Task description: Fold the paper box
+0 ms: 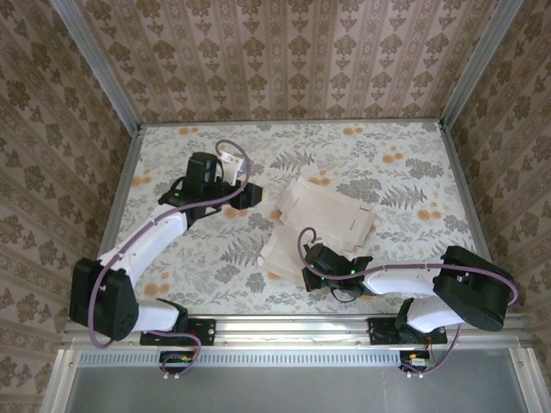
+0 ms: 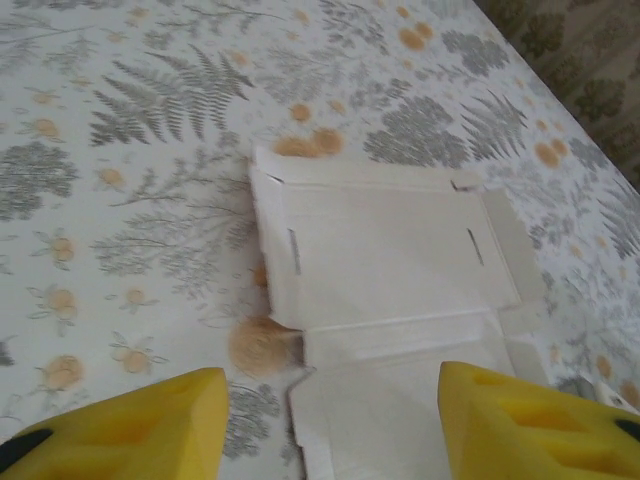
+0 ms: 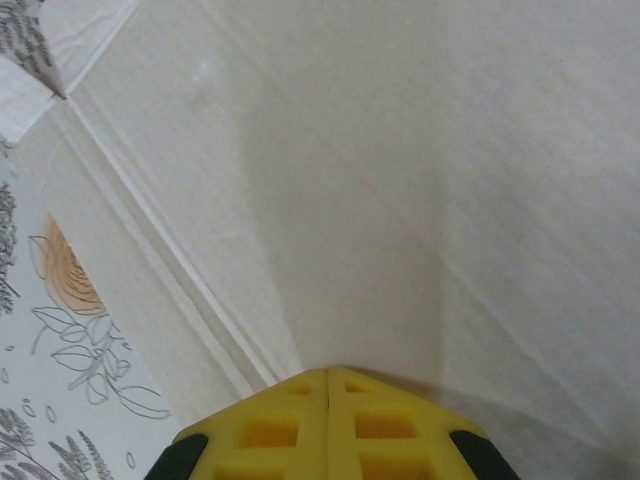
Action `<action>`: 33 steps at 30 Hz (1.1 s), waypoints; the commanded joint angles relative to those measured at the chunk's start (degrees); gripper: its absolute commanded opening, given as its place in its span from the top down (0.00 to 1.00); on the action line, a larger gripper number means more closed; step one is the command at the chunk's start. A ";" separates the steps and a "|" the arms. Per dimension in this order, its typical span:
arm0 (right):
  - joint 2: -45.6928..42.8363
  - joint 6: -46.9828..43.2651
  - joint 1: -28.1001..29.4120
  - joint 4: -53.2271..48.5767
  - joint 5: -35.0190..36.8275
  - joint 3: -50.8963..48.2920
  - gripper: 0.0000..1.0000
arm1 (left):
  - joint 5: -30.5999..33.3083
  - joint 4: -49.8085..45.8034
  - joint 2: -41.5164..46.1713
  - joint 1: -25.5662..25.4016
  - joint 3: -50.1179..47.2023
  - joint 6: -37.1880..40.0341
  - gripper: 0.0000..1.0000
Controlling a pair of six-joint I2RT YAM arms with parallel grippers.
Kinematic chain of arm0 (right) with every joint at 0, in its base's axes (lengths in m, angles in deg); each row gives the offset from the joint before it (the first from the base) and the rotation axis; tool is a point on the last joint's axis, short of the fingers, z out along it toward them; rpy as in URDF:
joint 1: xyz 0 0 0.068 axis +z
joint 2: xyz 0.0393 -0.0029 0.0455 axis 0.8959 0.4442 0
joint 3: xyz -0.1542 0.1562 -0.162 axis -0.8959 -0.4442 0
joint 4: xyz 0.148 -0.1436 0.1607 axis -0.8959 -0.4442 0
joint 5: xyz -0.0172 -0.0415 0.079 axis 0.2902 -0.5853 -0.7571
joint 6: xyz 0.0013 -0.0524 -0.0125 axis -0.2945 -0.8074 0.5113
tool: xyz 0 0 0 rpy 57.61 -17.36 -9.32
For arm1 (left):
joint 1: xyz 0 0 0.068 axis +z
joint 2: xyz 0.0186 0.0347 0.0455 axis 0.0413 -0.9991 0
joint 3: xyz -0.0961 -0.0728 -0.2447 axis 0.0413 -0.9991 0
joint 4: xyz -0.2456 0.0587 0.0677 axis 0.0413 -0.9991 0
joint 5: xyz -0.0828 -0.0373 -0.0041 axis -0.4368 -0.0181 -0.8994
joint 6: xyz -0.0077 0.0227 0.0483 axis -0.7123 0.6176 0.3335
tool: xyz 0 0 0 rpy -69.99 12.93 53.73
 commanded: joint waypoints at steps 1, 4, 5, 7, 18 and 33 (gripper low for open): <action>3.76 -3.58 0.34 -6.67 -6.79 -2.55 1.00 | -5.59 -1.92 -8.22 1.67 6.05 2.78 0.43; 1.68 -6.12 0.39 -9.84 -8.51 -1.78 0.99 | -4.50 -4.64 -14.51 1.73 11.59 2.97 0.44; 0.49 -6.30 0.40 -11.44 -7.92 -1.33 0.99 | -4.33 -4.90 -16.20 1.81 12.99 3.05 0.44; -4.67 -6.11 -0.10 -15.02 -6.35 0.12 0.97 | -4.00 -5.53 -20.01 1.69 16.13 3.25 0.44; -18.20 -4.15 -20.31 -21.82 -8.68 6.60 0.93 | 1.37 -16.26 -41.58 0.44 38.25 3.02 0.44; 6.68 -5.97 -38.37 -14.65 -18.04 15.51 0.97 | 12.01 -37.52 -60.78 -4.41 64.84 7.51 0.47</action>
